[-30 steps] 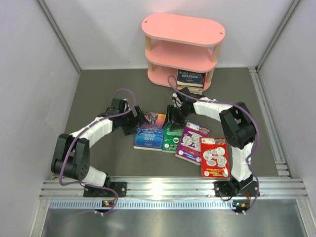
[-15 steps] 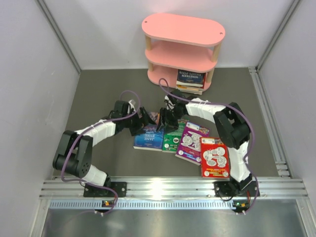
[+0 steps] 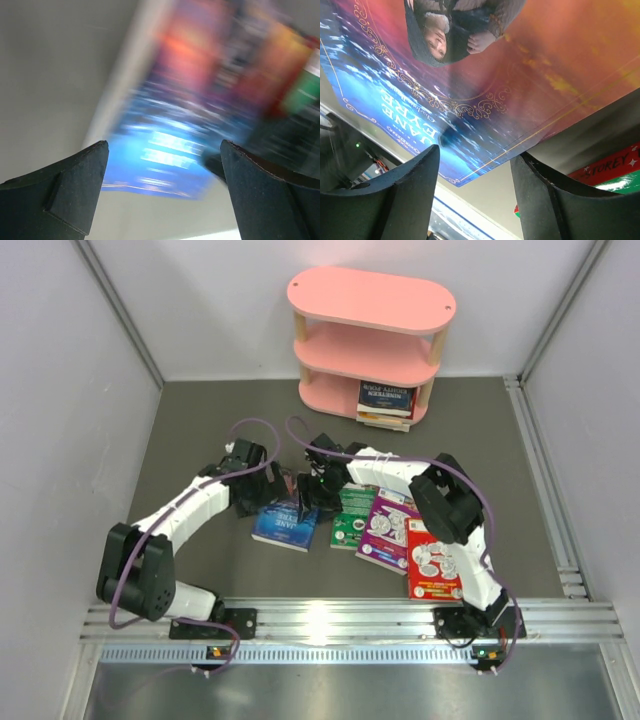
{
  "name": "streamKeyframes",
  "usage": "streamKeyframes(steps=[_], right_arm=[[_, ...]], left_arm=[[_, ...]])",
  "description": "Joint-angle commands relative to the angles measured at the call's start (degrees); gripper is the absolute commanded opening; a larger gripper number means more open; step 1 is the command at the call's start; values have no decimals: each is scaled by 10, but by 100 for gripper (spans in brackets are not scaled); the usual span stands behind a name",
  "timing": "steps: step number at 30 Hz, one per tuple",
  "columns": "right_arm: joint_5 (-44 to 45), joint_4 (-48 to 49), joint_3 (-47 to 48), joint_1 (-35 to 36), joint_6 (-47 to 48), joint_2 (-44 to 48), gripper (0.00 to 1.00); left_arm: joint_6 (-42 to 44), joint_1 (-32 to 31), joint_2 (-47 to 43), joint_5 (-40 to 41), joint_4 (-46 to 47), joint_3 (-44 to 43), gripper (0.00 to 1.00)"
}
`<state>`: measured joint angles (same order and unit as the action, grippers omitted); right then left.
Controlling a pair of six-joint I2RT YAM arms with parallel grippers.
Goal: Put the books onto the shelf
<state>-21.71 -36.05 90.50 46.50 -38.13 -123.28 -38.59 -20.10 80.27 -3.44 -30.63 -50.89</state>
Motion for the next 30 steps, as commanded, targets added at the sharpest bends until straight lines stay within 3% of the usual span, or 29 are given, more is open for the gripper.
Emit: streamKeyframes(steps=[1,7,12,13,16,18,19,22,23,25,26,30], right_arm=[[71,-44,-30,8,21,-57,60],[57,-18,-53,-5,-5,-56,63],[-56,161,-169,-40,-121,-20,64],[-72,223,-202,-46,-140,-18,63],[-109,282,-230,-49,-191,-21,63],[-113,290,-227,-49,-194,-27,63],[-116,290,-221,-49,-196,-28,63],[-120,290,-216,-51,-197,-31,62],[-121,290,-216,-54,-198,-31,62],[-121,291,-220,-57,-197,-28,62],[-121,290,-223,-63,-196,-26,62],[-123,292,-230,-83,-193,-18,62]], left_arm=[[35,23,19,164,-101,-7,98],[52,43,45,128,-48,28,98],[74,54,87,-39,63,68,98],[70,54,94,-114,106,83,98],[44,54,131,-240,186,110,95],[40,54,158,-276,203,115,84],[40,54,163,-283,206,117,65],[46,56,161,-297,208,116,34],[46,59,154,-305,208,114,18],[41,61,144,-322,215,109,12],[34,65,137,-333,222,106,0],[-1,67,126,-442,290,92,0]])
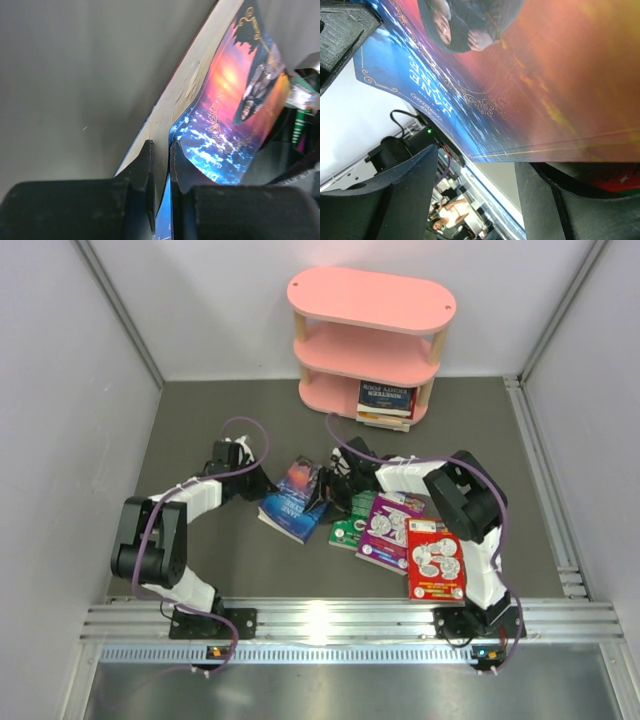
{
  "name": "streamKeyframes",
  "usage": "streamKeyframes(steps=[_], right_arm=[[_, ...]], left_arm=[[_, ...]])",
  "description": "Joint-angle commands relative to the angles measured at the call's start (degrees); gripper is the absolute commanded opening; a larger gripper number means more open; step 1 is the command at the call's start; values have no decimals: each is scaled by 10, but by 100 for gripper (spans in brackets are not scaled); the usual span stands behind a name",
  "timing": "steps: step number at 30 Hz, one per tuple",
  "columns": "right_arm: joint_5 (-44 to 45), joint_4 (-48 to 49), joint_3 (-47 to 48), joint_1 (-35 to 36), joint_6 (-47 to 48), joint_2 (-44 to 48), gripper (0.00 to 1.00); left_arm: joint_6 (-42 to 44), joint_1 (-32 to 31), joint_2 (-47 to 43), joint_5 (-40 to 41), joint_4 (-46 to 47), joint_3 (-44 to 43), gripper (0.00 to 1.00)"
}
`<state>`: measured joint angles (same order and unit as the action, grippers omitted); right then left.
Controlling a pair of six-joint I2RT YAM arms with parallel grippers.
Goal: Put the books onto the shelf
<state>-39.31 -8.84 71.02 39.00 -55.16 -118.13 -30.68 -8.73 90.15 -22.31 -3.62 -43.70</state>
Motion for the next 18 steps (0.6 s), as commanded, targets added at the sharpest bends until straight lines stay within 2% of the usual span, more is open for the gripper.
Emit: streamKeyframes(steps=[1,2,3,9,13,14,16,17,18], right_arm=[[52,22,-36,-12,-22,-69,62],[51,22,-35,-18,-22,-66,62],[50,22,-34,-20,-23,-66,62],[43,23,-20,-34,-23,-62,62],[39,25,-15,-40,-22,-62,62],[36,24,-15,-41,-22,-63,62],[35,24,-16,-45,-21,-61,62],[34,24,-17,-46,-21,-58,62],[33,24,-19,-48,-18,-55,61]], left_arm=[[-88,-45,27,-274,31,13,1],[-96,-45,27,-286,30,6,9],[-97,-46,28,-301,31,1,33],[-40,-45,36,-308,-46,-31,50],[-31,-46,33,-311,-60,-24,43],[-30,-46,28,-309,-65,-24,34],[-27,-46,26,-303,-70,-24,27],[-24,-46,24,-299,-74,-26,10],[-20,-46,22,-276,-93,-29,2]])
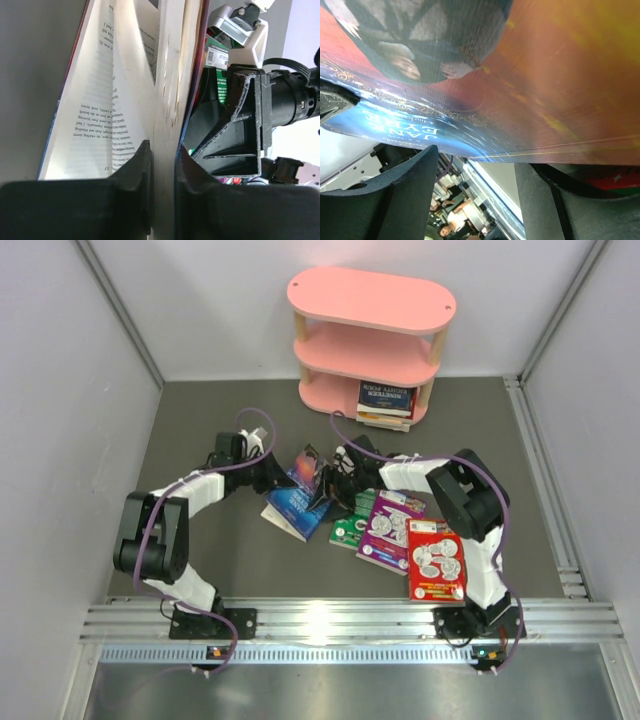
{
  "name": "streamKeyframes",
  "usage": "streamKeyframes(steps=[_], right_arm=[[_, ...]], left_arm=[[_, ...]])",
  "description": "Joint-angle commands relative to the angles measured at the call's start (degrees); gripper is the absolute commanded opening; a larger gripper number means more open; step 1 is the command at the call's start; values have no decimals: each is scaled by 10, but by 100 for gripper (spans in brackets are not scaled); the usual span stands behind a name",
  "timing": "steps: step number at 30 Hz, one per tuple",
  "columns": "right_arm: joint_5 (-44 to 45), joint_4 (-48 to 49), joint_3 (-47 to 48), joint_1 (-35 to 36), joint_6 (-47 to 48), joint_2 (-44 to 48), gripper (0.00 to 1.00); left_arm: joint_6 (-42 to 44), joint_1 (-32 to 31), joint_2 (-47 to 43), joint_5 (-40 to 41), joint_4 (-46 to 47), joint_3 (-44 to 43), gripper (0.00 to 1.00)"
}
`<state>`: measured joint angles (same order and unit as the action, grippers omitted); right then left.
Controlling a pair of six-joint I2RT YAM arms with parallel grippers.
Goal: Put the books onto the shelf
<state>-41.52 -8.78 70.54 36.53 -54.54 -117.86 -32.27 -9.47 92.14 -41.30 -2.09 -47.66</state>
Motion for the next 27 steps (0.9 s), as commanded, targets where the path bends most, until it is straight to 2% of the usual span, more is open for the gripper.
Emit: streamKeyframes(steps=[1,6,13,17,19,22,27], right_arm=[[54,24,-17,-24,-22,-56,62],[52,-2,-38,-44,4,-10,62],[30,9,-96,-96,-12,94,67],[-2,83,-131,-120,-98,132,68],[-14,155,-149,-130,-134,137,69],[-30,234,-161,-132,-201,138,70],[-30,352,-179,-127,-303,135,72]], left_arm=[[0,-39,1,-76,-121,1,0],[-2,-38,-9,-41,-159,-33,0],[-78,-33,-6,-78,-151,-134,0],[-143,-32,0,-94,-88,-143,0],[-196,-31,-1,-104,-48,-125,0],[-271,-31,-4,-113,57,-95,0],[-325,-32,-5,-113,145,-60,0]])
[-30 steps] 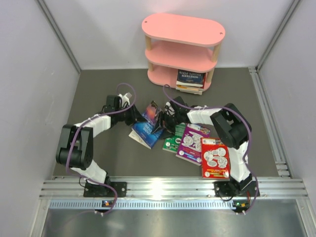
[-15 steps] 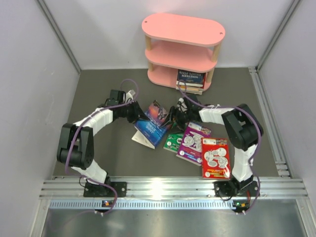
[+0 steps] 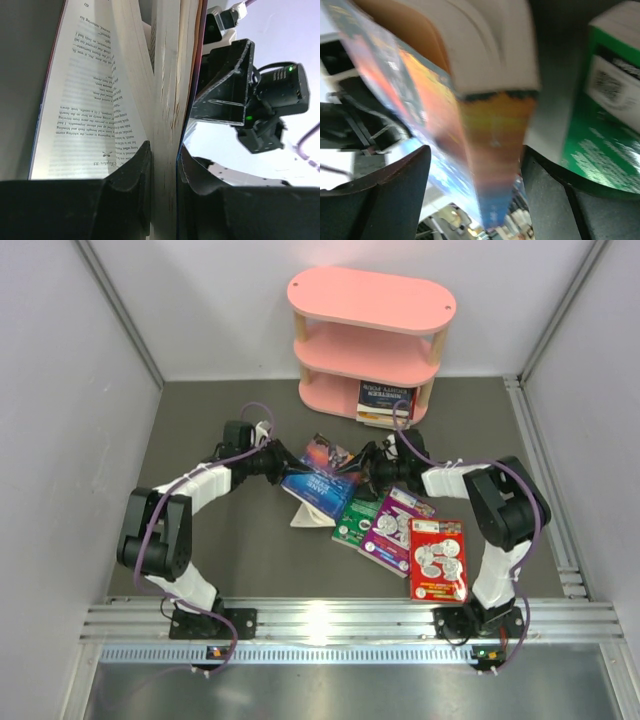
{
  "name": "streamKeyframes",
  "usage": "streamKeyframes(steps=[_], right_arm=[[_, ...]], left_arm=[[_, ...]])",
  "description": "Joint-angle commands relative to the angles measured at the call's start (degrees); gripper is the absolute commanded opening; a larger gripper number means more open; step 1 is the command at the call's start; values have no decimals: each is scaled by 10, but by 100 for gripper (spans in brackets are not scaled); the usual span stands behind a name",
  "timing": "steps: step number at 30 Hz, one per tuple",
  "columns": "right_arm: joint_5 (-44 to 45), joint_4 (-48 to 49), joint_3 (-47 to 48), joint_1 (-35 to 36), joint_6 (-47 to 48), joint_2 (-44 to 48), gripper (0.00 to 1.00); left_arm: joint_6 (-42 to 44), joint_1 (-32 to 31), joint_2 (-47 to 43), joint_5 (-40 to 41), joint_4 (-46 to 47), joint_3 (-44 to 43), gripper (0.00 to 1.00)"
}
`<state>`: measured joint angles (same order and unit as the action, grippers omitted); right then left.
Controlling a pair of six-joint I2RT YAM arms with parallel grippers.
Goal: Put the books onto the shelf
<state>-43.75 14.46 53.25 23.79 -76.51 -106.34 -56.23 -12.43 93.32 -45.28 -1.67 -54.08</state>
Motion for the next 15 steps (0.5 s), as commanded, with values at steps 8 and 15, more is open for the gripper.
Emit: streamKeyframes(steps=[8,15], right_arm=[[-7,268,-25,9,-181,12,37],[-24,270,-16,6,-179,30,0]], left_arm=[[-127,-3,-35,-59,189,64,0],[-24,-1,-78,-20,25,40,93]])
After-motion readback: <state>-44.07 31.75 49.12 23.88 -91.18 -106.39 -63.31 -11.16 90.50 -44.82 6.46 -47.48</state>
